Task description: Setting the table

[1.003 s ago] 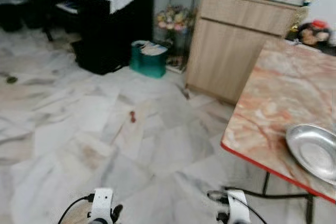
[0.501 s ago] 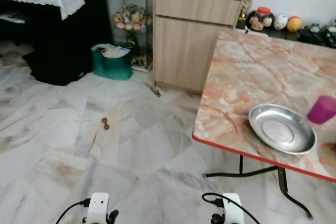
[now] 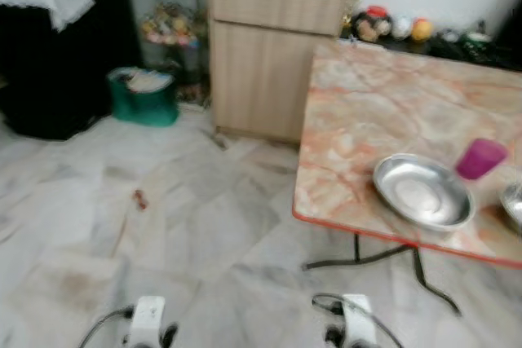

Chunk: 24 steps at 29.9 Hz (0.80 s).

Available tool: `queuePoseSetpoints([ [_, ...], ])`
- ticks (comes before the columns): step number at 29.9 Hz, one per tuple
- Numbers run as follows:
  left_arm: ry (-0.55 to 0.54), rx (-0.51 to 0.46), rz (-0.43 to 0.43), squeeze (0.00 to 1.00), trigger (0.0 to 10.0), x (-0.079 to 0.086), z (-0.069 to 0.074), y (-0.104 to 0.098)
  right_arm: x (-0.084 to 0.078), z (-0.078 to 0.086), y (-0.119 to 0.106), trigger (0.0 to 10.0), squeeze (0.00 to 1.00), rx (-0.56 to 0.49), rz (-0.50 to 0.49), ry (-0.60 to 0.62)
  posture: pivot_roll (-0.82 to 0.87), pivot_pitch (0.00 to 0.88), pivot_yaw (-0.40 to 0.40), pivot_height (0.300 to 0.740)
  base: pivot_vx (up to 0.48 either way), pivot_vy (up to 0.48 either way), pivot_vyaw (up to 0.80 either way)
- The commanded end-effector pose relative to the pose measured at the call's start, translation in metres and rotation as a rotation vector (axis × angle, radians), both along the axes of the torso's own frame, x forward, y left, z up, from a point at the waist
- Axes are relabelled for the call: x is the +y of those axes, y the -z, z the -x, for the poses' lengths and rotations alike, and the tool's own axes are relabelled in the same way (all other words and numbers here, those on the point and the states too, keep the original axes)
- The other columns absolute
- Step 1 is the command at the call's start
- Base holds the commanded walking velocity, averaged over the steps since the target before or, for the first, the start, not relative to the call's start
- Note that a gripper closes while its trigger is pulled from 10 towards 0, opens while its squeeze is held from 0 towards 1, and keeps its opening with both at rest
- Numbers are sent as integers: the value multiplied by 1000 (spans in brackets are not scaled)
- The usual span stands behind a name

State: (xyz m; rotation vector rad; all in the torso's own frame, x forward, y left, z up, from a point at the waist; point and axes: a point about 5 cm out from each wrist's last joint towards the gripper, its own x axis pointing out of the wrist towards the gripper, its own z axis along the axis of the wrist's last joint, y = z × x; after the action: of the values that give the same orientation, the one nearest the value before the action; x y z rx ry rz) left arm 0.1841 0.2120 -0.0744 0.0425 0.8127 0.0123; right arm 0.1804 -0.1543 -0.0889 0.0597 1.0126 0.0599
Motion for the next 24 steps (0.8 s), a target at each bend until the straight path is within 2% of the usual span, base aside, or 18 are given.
queuePoseSetpoints([
  [1, 24, -3, 14, 0, 10000, -10, -3, 0, -10, 2, 0, 10000, 0, 7, 25, 11, 80, 0, -35, 740, 0, 0, -613],
  [24, 25, -15, 0, 0, 10000, -9, -5, -1, -11, 1, 0, 10000, 0, -7, 23, 23, 81, 0, -39, 740, 0, 0, 0],
])
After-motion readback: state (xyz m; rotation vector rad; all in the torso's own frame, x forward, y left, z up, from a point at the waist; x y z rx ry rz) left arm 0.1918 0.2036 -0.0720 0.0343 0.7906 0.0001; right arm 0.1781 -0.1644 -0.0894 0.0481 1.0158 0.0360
